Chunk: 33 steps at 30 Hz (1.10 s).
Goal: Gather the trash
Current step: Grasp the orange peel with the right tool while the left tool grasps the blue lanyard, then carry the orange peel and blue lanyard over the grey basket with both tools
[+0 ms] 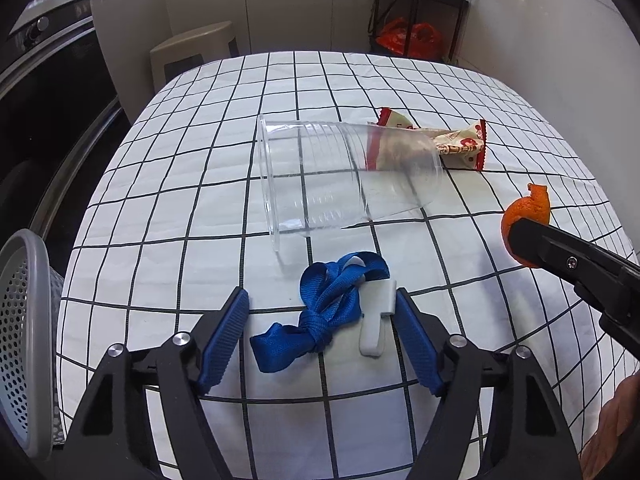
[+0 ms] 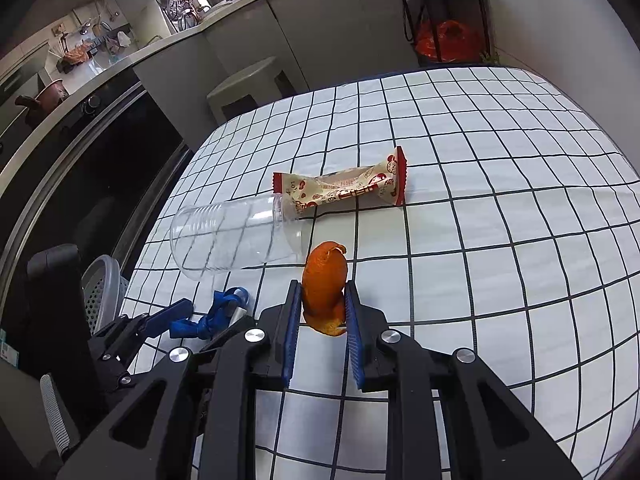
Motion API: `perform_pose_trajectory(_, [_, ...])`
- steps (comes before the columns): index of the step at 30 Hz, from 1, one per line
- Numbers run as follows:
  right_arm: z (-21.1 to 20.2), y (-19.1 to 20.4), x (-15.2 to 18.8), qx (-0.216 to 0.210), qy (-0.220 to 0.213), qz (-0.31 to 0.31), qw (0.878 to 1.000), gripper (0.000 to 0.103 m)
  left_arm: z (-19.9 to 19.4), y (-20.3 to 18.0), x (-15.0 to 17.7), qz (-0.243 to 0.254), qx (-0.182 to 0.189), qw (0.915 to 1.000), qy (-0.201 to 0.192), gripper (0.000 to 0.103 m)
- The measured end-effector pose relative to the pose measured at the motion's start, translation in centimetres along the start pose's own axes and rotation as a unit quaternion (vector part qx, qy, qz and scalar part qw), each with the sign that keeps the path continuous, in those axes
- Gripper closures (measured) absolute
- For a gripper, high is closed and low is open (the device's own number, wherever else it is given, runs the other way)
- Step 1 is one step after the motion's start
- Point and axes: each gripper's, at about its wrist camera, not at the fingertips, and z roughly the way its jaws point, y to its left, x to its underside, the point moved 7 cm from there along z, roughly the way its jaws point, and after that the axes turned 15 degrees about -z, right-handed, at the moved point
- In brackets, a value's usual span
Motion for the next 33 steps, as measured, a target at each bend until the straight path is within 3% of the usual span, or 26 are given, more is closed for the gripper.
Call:
perform_pose_trajectory(3, [-0.1,0.1,0.0,0.000,0.000,0.000,1.000,0.082,-0.2,-0.1,0.0,0.002,0.002,1.0000,-0.003,0.049])
perform_pose_trajectory(5, [-0.1,0.1,0.0,0.000,0.000,0.000,1.000,0.082,-0.4,-0.2,0.0,0.003,0.004,1.0000,-0.003,0.063])
perform_pose_trajectory(10, [-0.6,0.5,-0.1,-0.001,-0.004,-0.002,1.000,0.082,-1.4,0.2,0.1,0.002,0.012,0.9999,-0.005,0.081])
perform_pose_trajectory(25, [-3.2,4.5,-0.3,-0.025,-0.032,-0.011,0.999,0.082,-9.6,7.5,0.4,-0.028,0.008,0.9972,-0.069,0.081])
perform_pose_trajectory(33, [-3.8,11.0,-0.7,-0.056,-0.041,-0.052,0.996,0.082,-15.1,13.3,0.2,-0.069,-0.006,0.9920,-0.106,0.081])
